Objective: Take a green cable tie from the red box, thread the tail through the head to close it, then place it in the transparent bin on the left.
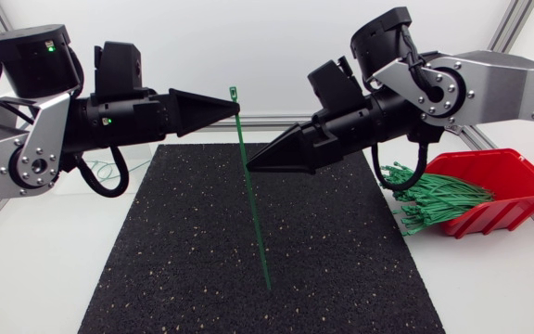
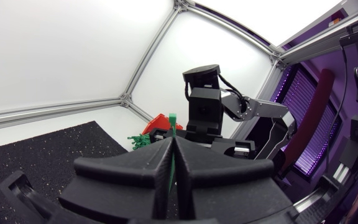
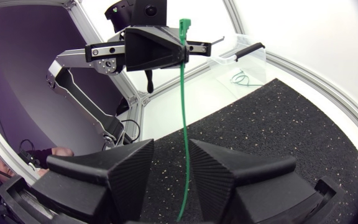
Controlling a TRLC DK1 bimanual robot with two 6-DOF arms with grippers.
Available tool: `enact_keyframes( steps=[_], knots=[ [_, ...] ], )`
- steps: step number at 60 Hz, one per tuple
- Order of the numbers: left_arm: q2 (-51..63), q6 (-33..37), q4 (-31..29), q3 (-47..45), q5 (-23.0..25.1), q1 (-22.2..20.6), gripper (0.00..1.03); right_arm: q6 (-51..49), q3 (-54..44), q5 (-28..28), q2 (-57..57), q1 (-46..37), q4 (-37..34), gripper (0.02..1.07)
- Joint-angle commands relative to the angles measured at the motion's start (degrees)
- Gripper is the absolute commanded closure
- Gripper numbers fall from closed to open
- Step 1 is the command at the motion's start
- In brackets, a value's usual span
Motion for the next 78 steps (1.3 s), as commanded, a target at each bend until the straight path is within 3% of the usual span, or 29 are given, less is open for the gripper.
enact_keyframes(
  steps=[1, 7, 11, 23, 29, 36, 53, 62, 75, 78],
  knots=[
    [-1.32, -0.52, -1.15, 0.70, -0.42, 1.08, 1.00, 1.05, -1.90, 1.69, -2.43, -1.04, 0.13, 0.49],
    [-1.67, 2.29, -4.84, 0.44, -0.42, 2.05, 1.00, -0.62, -2.25, 5.12, -4.19, -2.01, -2.25, 0.16],
    [-1.93, 4.31, -6.95, 0.17, -0.42, 2.31, 1.00, -5.81, -2.07, 9.60, -4.80, -1.66, -7.08, 0.06],
    [-3.08, 8.53, -12.22, -0.44, -0.33, 3.98, 1.00, -12.93, -2.95, 20.50, -5.33, -1.39, -14.02, 0.06],
    [-3.08, 8.53, -13.72, -0.44, -0.33, 4.33, 1.00, -13.02, -3.74, 21.29, -7.44, -2.53, -14.81, 0.06],
    [-2.46, 8.44, -15.65, -0.09, -0.42, 5.12, 1.00, -14.25, -1.10, 18.92, -6.91, -3.24, -23.60, 0.06],
    [-1.32, 9.32, -21.19, 1.58, 0.73, 4.95, 1.00, -13.90, -4.36, 22.52, -12.80, -3.15, -25.36, 0.06],
    [-0.97, 9.41, -21.19, 2.46, 0.81, 4.51, 1.00, -9.94, -5.50, 31.66, -15.35, 0.98, -25.36, 0.06],
    [-0.97, 9.23, -24.09, 4.04, 1.96, 2.93, 1.00, -7.65, -6.11, 30.08, -14.91, 1.60, -23.34, 0.06],
    [-0.79, 9.15, -24.97, 4.57, 2.04, 2.66, 1.00, -9.59, -6.47, 33.77, -16.58, 1.68, -21.32, 0.06]
  ],
)
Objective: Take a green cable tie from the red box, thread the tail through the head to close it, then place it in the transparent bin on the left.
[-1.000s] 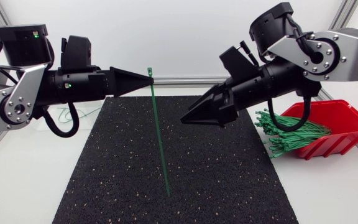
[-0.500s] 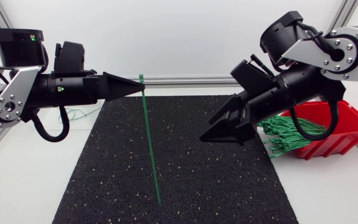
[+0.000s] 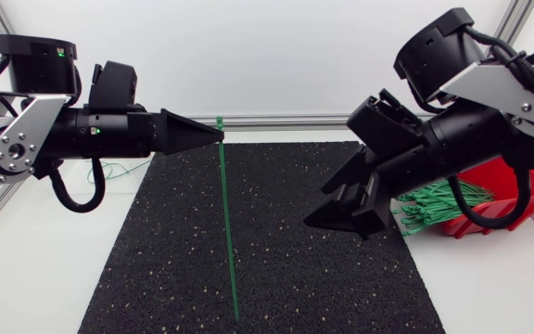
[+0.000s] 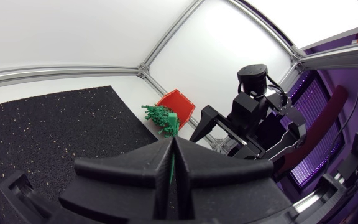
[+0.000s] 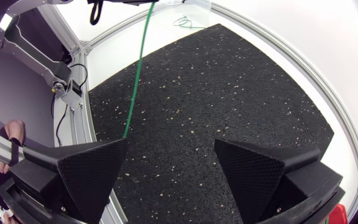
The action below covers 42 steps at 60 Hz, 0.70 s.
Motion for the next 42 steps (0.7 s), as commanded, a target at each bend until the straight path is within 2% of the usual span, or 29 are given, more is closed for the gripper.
enact_keyframes(
  steps=[1, 7, 21, 27, 33, 36, 42],
  knots=[
    [1.05, 0.95, -1.12, 2.29, 0.86, -0.64, 1.00, -1.46, -1.48, 4.39, -1.96, 0.22, 2.42, 0.06],
    [1.22, 0.77, -1.38, 2.73, 1.22, -0.73, 1.00, -2.52, -2.80, 15.29, -4.60, 4.70, 5.32, 0.06],
    [3.07, 0.42, -3.14, 4.23, 2.62, -1.43, 1.00, -14.21, -2.71, 29.61, -4.16, 8.83, 5.41, 0.06],
    [3.33, 0.16, -3.23, 4.49, 3.50, -1.96, 1.00, -20.01, -3.51, 36.03, -4.60, 12.17, 7.78, 0.06],
    [3.77, -0.63, -3.32, 5.11, 4.73, -2.04, 1.00, -28.36, -8.43, 41.21, -7.59, 15.34, 16.92, 0.06],
    [4.12, -1.51, -3.23, 5.55, 5.52, -1.87, 1.00, -35.65, -13.26, 44.47, -10.66, 18.68, 24.13, 0.06],
    [5.18, -2.57, -3.32, 6.78, 6.93, -1.25, 1.00, -48.57, -22.84, 45.96, -17.78, 24.04, 38.46, 0.06]
  ],
)
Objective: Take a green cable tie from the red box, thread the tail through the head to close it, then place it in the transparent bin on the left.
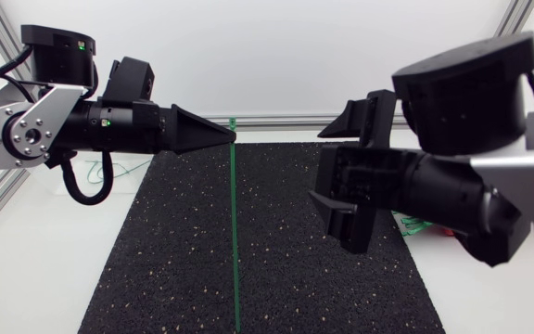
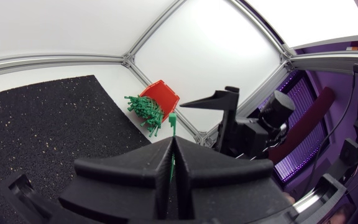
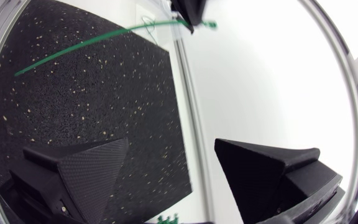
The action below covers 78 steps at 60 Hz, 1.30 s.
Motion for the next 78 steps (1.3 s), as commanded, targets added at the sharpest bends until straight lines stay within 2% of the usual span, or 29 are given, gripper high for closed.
enact_keyframes(
  steps=[1, 11, 19, 30, 40, 49, 63, 74, 78],
  knots=[
    [1.48, -1.74, -0.15, 2.62, 1.42, 0.45, 1.00, -14.16, -7.92, 1.35, -5.81, 4.24, 7.93, 0.06],
    [3.42, -2.44, -0.59, 3.77, 3.00, 0.36, 1.00, -25.58, -12.67, 1.70, -7.30, 8.02, 13.91, 0.06],
    [5.09, -2.44, -1.12, 4.73, 3.27, -0.34, 1.00, -32.70, -14.07, -0.50, -6.69, 8.46, 15.23, 0.06],
    [6.93, -2.35, -1.38, 5.44, 3.62, -0.60, 1.00, -49.93, -24.00, -5.86, -4.49, 8.28, 29.73, 0.06],
    [9.31, -2.35, -1.91, 6.58, 4.50, -0.34, 1.00, -59.86, -28.93, -10.25, 1.13, 8.02, 41.24, 0.06],
    [10.01, -2.35, -2.61, 7.81, 5.55, 0.28, 1.00, -62.94, -29.72, -13.50, 5.18, 8.20, 45.55, 0.06],
    [10.62, -2.35, -3.84, 8.69, 6.87, 1.16, 1.00, -64.17, -31.65, -13.42, 10.54, 10.83, 50.56, 0.06],
    [10.45, -2.35, -4.37, 8.78, 7.49, 1.42, 1.00, -64.61, -33.58, -12.27, 16.16, 13.47, 58.03, 0.06],
    [10.27, -2.35, -4.63, 8.69, 7.66, 1.42, 1.00, -64.61, -33.85, -12.27, 18.36, 14.79, 62.77, 0.07]
  ],
)
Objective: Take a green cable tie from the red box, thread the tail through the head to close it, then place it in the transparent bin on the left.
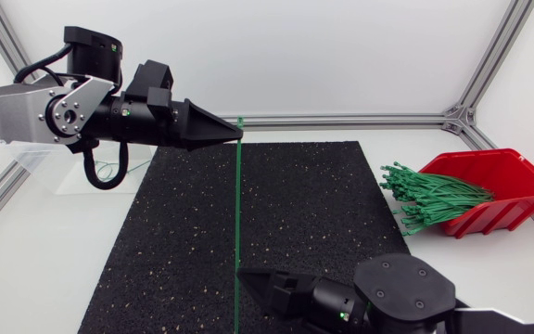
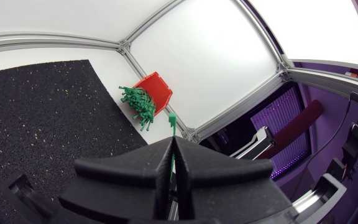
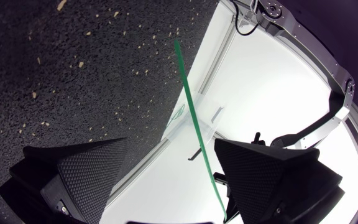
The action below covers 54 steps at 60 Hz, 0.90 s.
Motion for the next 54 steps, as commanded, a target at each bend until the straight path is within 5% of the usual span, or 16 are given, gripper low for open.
enact_keyframes(
  steps=[1, 15, 27, 44, 54],
  knots=[
    [0.72, -1.26, -0.57, 1.67, 1.30, 0.35, 1.00, -1.90, -1.19, 0.43, 3.09, 1.76, 5.12, 0.07],
    [0.19, -1.26, -1.01, 1.76, 1.56, 0.52, 1.00, -1.90, -1.81, 2.45, 5.90, 5.01, 8.55, 0.08],
    [0.54, -1.26, -0.92, 1.85, 2.79, 2.46, 1.00, -1.55, -2.07, 4.38, 8.71, 5.98, 12.06, 0.23],
    [1.42, -1.17, -1.01, 1.94, 3.23, 2.19, 1.00, -1.37, -1.28, 5.00, 10.12, 7.30, 13.12, 0.61],
    [2.21, -1.26, -1.09, 2.11, 3.32, 1.84, 1.00, -1.37, -0.84, 5.08, 10.29, 7.30, 13.12, 0.63]
  ],
)
